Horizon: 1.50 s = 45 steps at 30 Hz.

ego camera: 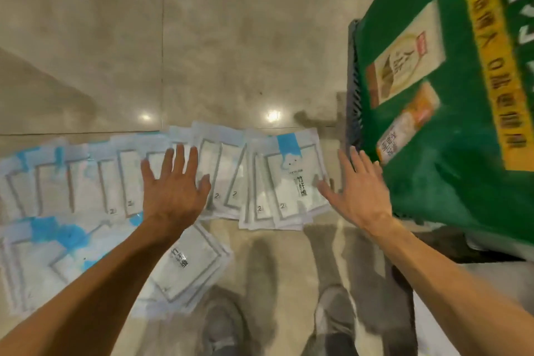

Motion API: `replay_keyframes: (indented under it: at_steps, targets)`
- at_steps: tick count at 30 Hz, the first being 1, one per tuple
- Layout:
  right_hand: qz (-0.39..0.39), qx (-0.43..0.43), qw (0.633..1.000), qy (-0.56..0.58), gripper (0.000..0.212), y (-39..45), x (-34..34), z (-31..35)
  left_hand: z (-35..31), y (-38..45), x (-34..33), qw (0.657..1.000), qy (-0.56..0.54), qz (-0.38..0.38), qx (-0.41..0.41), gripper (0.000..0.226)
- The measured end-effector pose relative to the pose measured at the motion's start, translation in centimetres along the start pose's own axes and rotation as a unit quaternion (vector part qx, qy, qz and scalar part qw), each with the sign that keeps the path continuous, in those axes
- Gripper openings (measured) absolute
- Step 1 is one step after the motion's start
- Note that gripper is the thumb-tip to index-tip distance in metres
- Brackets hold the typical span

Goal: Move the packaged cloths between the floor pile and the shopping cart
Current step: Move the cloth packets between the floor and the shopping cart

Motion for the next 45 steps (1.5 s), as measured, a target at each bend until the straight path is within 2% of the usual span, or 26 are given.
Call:
replay_keyframes:
  at_steps: [3, 8, 12, 16, 22, 27, 29, 33, 38, 42, 45]
  targets:
    - [0.005, -0.012, 1.000, 0.007, 0.101, 3.8, -5.7, -1.6, -1.6, 3.2, -5.4, 0.999, 0.000, 0.035, 0.004, 0.069]
    - [0.003, -0.033, 0.997, 0.072, 0.118, 7.8, -12.1, -3.6, -4.0, 6.0, -11.0, 0.999, -0.011, -0.029, -0.009, 0.067]
    - [-0.015, -0.051, 0.993, 0.106, 0.120, 9.3, -14.4, -4.3, -4.1, 7.6, -12.7, 0.996, -0.064, -0.067, 0.001, 0.081]
    - [-0.047, -0.102, 0.980, 0.165, 0.110, 10.2, -14.8, -4.1, -3.6, 8.7, -12.9, 0.990, -0.105, -0.094, 0.022, 0.087]
    - [-0.013, -0.150, 0.958, 0.244, 0.092, 11.1, -14.4, -3.4, -4.5, 9.6, -11.3, 0.998, -0.051, -0.010, 0.041, 0.064]
    - [0.019, -0.188, 0.927, 0.325, 0.090, 11.3, -14.2, -4.1, -4.6, 9.5, -10.9, 0.992, -0.121, 0.020, 0.035, 0.048]
    - [0.031, -0.196, 0.909, 0.367, 0.077, 11.3, -14.6, -4.5, -4.5, 9.1, -10.7, 0.988, -0.149, 0.002, 0.037, 0.041]
    - [0.022, -0.184, 0.887, 0.422, 0.054, 11.1, -14.9, -4.6, -4.3, 8.3, -10.6, 0.960, -0.270, -0.016, 0.073, 0.029]
    - [0.000, -0.136, 0.852, 0.506, 0.052, 9.9, -14.5, -4.2, -3.3, 8.3, -10.6, 0.936, -0.346, -0.006, 0.062, 0.029]
    - [0.002, -0.124, 0.795, 0.594, 0.040, 8.6, -12.9, -3.7, -2.1, 7.4, -9.9, 0.888, -0.449, -0.025, 0.092, 0.037]
    - [0.006, -0.122, 0.754, 0.645, 0.045, 7.4, -11.4, -3.0, -0.5, 5.9, -9.0, 0.836, -0.524, -0.044, 0.155, 0.023]
Point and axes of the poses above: each hand's wrist, its own y-axis towards the middle knuckle, its own x-axis out of the back of the hand, z = x × y, the point moved 3 cm from there along y, towards the middle knuckle, and after that the axes turned 12 degrees about y, right-handed, at the moved point
